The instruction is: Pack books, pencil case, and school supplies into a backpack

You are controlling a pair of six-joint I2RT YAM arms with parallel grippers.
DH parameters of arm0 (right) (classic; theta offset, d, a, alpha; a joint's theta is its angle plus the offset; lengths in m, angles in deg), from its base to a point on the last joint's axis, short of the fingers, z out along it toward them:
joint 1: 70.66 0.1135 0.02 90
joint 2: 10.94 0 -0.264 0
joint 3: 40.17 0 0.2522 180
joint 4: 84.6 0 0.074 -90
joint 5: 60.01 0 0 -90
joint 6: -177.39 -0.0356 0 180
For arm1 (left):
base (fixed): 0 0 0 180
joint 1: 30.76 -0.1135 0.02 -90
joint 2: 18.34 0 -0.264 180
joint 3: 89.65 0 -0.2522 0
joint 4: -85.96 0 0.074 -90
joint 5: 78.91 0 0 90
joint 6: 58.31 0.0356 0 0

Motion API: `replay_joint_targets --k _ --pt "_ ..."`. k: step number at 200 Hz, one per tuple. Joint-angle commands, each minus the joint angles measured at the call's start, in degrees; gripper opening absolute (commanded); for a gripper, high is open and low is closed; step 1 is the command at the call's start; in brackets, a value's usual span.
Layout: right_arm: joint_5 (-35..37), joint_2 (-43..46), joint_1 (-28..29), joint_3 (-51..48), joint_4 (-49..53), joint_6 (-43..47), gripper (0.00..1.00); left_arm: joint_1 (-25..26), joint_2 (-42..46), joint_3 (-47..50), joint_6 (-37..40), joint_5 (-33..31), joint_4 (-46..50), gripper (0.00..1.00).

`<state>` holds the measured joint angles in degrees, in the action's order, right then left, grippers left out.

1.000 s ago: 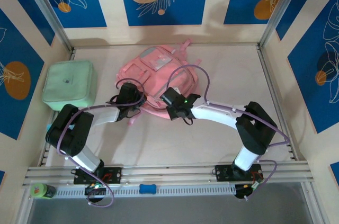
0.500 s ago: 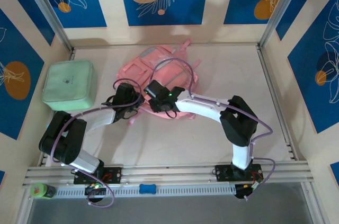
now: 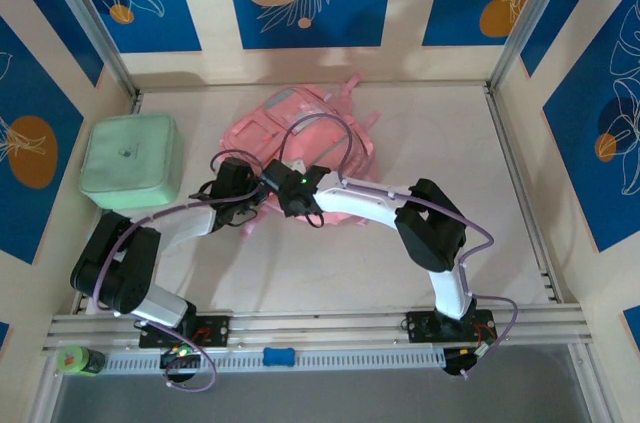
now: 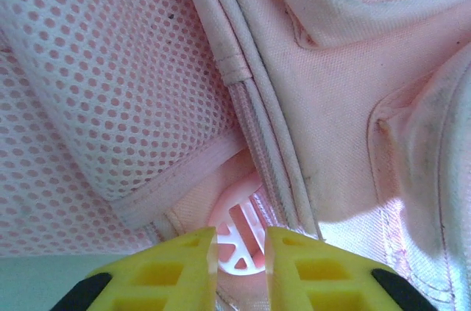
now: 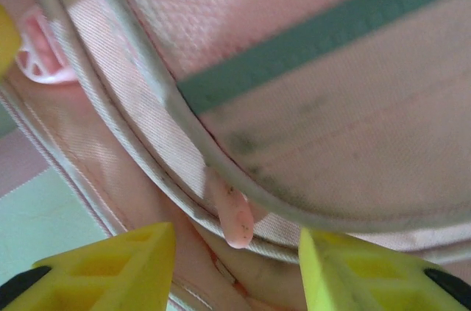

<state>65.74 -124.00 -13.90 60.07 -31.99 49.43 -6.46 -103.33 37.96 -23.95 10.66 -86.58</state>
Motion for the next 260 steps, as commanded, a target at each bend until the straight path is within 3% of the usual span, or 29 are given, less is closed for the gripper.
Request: replay_joint_targets --k 1,26,95,166,192,210,260 --pt "2.5 2.5 0.4 -1.4 4.2 -6.4 0.49 -0.8 1.6 0.8 -0.3 -1.2 1.1 0.24" --pt "-1.7 -0.4 -1.1 0.0 1.8 -5.1 0.49 -0.8 0.9 0.9 -0.6 -0.4 0.0 0.24" --pt "-1.5 -5.3 -3.3 6.5 -0.4 -1.4 0.48 -0.8 0.4 1.0 -0.7 -0.3 -0.4 0.24" --pt "1.0 -4.8 -2.9 5.3 -2.6 -0.2 0.28 -0.8 -1.1 0.8 -1.0 -0.1 -1.5 0.25" --pt "-3.1 -5.0 -3.0 4.4 -8.6 8.8 0.25 -1.0 -0.9 0.8 -1.2 0.0 -1.5 0.25" --pt "-2.8 -5.2 -3.1 4.9 -8.2 13.0 0.16 -0.9 -0.5 0.5 -1.0 -0.1 -0.6 0.25" --pt "-6.8 -0.9 -3.6 -0.8 -13.2 21.1 0.01 -1.3 2.4 1.4 -2.5 0.3 -0.6 0.26"
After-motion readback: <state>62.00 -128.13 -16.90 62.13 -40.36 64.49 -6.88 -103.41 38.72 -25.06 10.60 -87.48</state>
